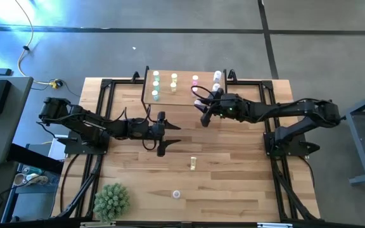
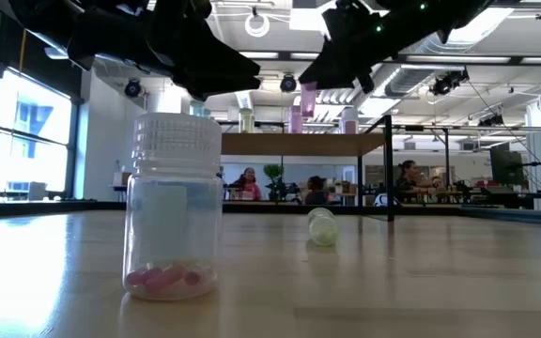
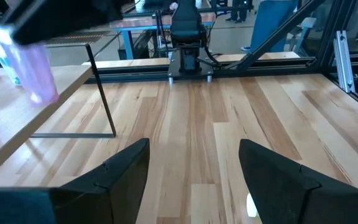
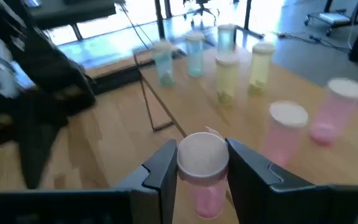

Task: Pick and place medicine bottles onto shelf by color
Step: Put the pink pill bottle on the shelf aligned with the other pink pill bottles

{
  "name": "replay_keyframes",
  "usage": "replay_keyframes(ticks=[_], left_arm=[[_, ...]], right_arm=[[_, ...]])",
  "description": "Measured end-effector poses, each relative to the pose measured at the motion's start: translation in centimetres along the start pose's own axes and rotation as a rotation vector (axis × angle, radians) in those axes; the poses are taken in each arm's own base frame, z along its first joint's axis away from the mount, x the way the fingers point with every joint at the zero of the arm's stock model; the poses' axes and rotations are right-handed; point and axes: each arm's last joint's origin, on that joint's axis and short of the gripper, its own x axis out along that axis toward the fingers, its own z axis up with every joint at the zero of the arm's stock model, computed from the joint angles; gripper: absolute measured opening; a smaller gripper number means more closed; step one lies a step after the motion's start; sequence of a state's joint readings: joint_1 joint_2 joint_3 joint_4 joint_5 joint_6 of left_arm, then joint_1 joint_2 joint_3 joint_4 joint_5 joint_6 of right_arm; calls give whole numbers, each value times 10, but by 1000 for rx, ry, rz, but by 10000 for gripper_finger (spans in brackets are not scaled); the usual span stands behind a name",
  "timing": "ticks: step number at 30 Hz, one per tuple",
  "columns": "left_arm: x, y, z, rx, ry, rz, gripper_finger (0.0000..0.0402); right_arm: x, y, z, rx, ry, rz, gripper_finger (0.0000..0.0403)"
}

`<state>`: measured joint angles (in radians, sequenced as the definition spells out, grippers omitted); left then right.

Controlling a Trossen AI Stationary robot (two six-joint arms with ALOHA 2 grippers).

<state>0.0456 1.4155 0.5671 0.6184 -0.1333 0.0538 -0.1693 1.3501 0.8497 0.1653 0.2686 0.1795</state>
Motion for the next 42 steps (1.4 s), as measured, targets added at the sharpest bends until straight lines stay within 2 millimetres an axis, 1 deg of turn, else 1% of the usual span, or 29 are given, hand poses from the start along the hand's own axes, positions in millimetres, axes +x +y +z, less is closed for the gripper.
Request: replay_keyframes(ticks=[5, 9, 14, 17, 22, 27, 32, 42], left_arm=[[0, 0, 0, 2, 0, 2, 239], [0, 0, -1, 3, 10, 1, 239], [0, 0, -2, 5, 24, 1, 239], [0, 0, -2, 5, 24, 4, 239], [0, 0, -2, 5, 24, 8, 239], [0, 0, -2, 3, 24, 8, 239], [0, 0, -2, 2, 24, 8, 239], [0, 0, -2, 2, 24, 8, 239]], right_arm=[[17, -3, -2, 4, 11, 13, 103], [25, -11, 0, 11, 13, -17, 103], [27, -20, 2, 20, 9, -45, 103], [27, -23, 3, 10, 7, -26, 103], [28, -24, 3, 10, 15, 2, 103], [37, -23, -4, -10, 35, 19, 103], [39, -23, -5, -18, 29, 17, 103], [41, -36, -3, -4, 28, -19, 103]])
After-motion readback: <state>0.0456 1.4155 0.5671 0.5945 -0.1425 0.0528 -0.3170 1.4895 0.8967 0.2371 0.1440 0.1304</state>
